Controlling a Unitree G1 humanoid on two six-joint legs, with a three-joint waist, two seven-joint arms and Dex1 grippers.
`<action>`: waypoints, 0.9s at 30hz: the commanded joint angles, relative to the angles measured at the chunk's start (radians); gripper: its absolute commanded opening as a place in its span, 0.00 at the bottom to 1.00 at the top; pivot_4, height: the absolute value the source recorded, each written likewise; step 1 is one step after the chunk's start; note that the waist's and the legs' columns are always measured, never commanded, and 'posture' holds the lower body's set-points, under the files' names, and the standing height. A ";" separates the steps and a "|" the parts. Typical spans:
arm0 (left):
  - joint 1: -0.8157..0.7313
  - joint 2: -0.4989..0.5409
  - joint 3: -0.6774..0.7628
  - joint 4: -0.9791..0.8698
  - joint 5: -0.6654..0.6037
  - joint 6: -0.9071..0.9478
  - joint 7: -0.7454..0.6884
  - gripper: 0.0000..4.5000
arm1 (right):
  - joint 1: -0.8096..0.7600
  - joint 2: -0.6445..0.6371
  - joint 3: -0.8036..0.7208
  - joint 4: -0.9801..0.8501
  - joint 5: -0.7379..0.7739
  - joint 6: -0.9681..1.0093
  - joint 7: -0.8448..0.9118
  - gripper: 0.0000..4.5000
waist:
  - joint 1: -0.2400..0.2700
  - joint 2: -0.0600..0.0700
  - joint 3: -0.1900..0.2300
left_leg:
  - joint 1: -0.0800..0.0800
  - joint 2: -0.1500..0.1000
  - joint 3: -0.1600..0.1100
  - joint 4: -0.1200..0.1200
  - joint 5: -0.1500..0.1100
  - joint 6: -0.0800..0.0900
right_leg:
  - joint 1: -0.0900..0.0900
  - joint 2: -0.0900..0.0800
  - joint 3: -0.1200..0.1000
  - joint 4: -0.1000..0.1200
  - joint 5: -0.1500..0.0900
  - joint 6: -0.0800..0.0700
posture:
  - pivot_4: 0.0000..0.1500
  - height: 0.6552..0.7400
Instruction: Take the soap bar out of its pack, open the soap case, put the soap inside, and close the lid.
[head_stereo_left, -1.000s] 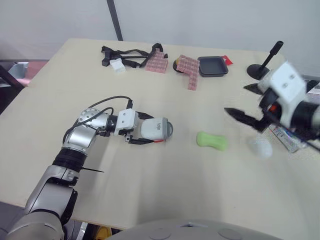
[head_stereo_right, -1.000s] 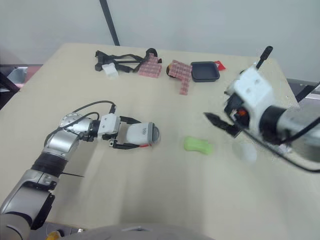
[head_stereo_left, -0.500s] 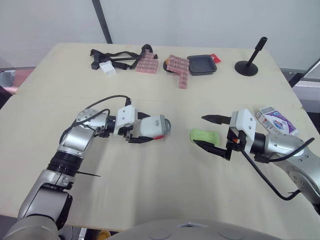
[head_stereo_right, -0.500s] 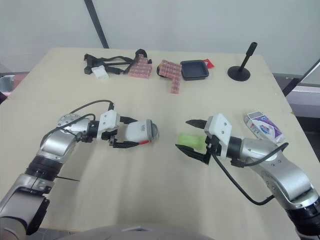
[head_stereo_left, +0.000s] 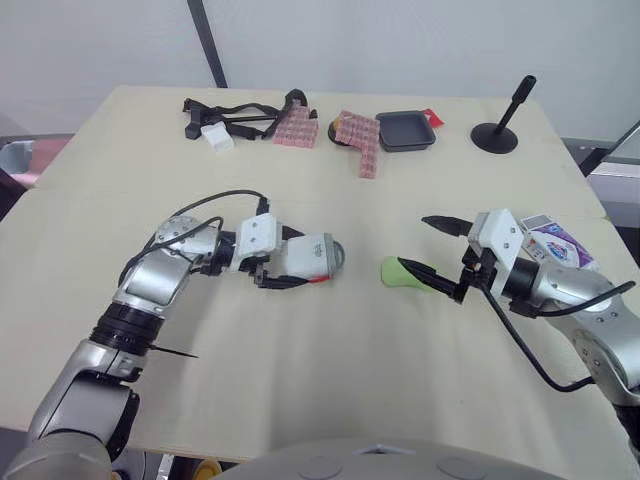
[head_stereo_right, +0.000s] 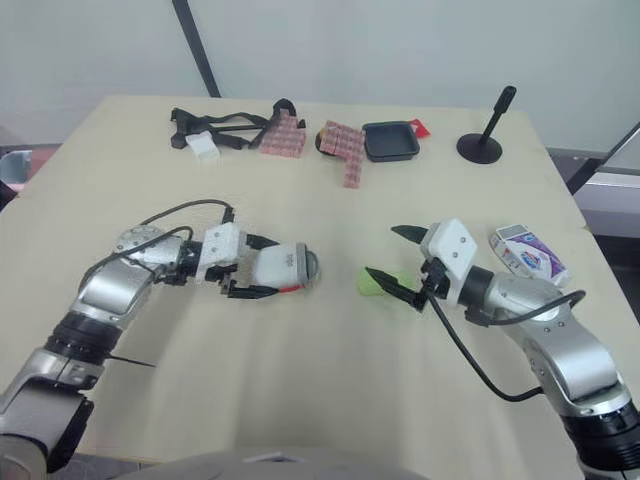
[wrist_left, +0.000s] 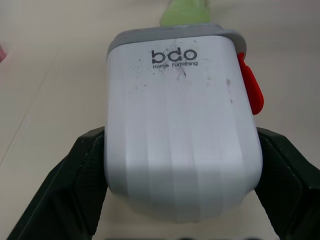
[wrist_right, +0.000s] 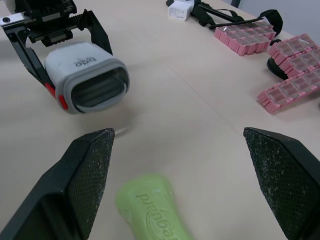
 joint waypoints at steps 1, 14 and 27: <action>-0.054 -0.001 -0.042 0.031 0.071 -0.016 0.011 0.78 | -0.018 0.008 -0.004 -0.020 -0.044 0.006 -0.019 0.99 | -0.001 0.000 0.000 | 0.000 0.000 0.000 0.000 0.000 0.000 | 0.000 0.000 0.000 0.000 0.000 0.000 | 1.00 1.00; -0.229 -0.044 -0.142 0.088 0.167 0.001 -0.022 0.78 | -0.024 0.036 0.038 -0.031 -0.101 0.016 0.004 0.99 | 0.001 0.000 0.000 | 0.000 0.000 0.000 -0.002 0.000 0.000 | 0.001 0.000 0.000 0.000 0.000 0.000 | 1.00 1.00; -0.269 0.000 -0.148 0.026 0.182 0.054 -0.091 0.78 | -0.042 0.074 0.066 -0.011 -0.157 0.019 0.011 0.99 | -0.001 0.000 0.000 | 0.000 0.000 0.001 -0.004 0.001 -0.001 | 0.002 0.000 0.002 -0.001 0.000 0.000 | 1.00 1.00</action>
